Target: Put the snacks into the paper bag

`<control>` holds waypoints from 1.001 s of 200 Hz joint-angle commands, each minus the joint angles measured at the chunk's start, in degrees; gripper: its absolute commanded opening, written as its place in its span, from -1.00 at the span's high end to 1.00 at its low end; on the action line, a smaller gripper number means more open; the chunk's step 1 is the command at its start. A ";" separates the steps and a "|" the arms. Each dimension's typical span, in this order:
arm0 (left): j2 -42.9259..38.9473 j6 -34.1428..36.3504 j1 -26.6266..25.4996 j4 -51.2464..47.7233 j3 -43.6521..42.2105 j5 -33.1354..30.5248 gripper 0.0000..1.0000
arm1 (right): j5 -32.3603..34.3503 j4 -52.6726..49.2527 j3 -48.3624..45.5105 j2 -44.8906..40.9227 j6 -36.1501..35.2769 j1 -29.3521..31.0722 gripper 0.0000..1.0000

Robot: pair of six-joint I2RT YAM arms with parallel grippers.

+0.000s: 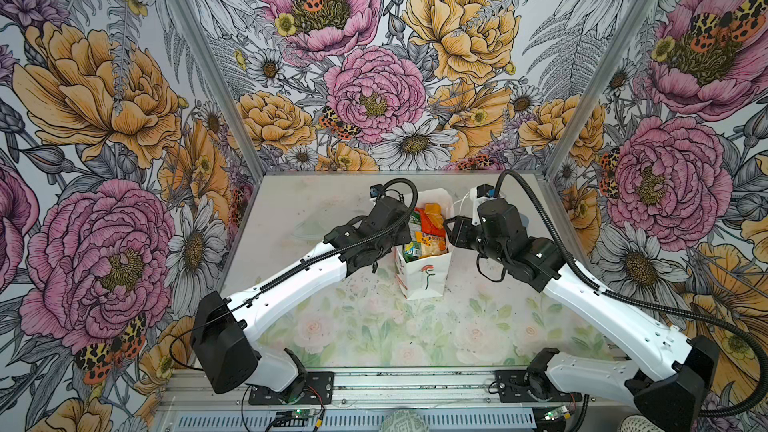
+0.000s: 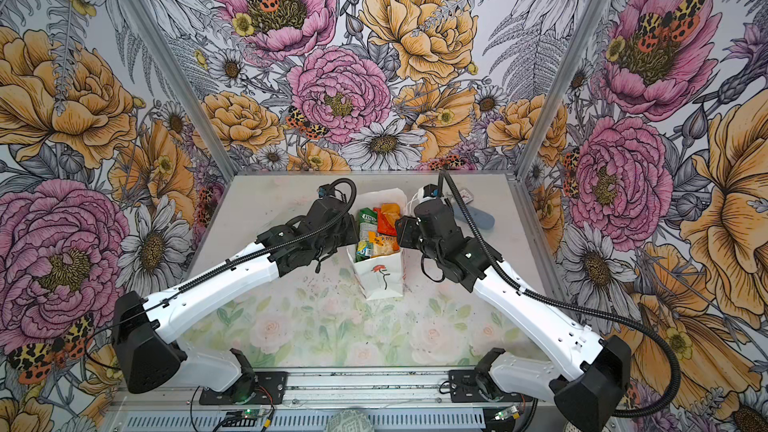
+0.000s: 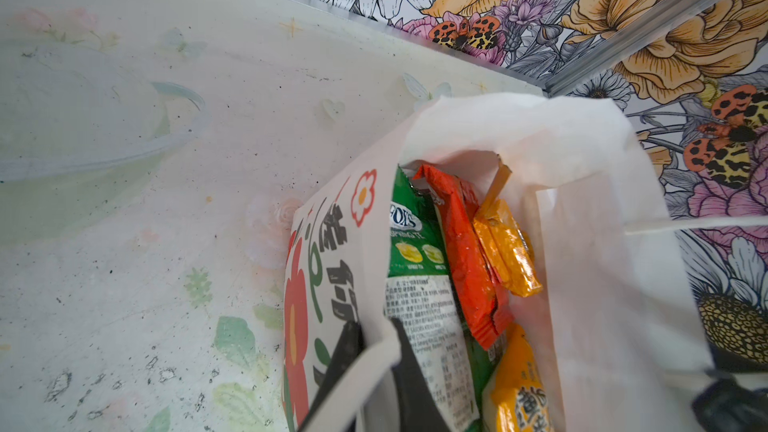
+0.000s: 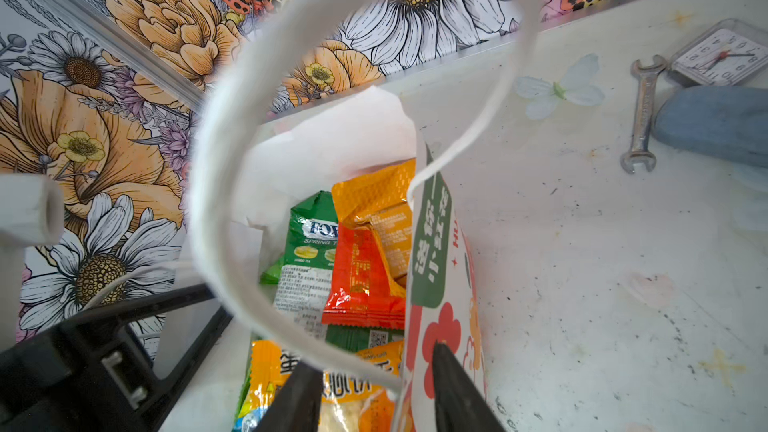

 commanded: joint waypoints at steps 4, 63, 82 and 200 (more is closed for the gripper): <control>-0.17 0.27 0.41 0.70 2.63 1.65 0.49 | -0.83 -0.07 2.19 -0.40 -0.60 -0.18 -0.04; -2.02 0.10 0.29 -1.90 3.37 -0.36 -0.04 | -4.00 -1.55 4.13 -2.09 -1.01 -1.13 -0.41; -3.25 0.74 -0.16 -2.01 3.78 -0.70 -0.25 | -3.87 -2.60 5.04 -2.66 -1.67 -1.22 -0.48; -4.86 4.58 -4.64 -8.78 14.59 -4.73 -0.97 | -2.11 -7.72 10.78 -7.87 -12.93 -1.74 -0.79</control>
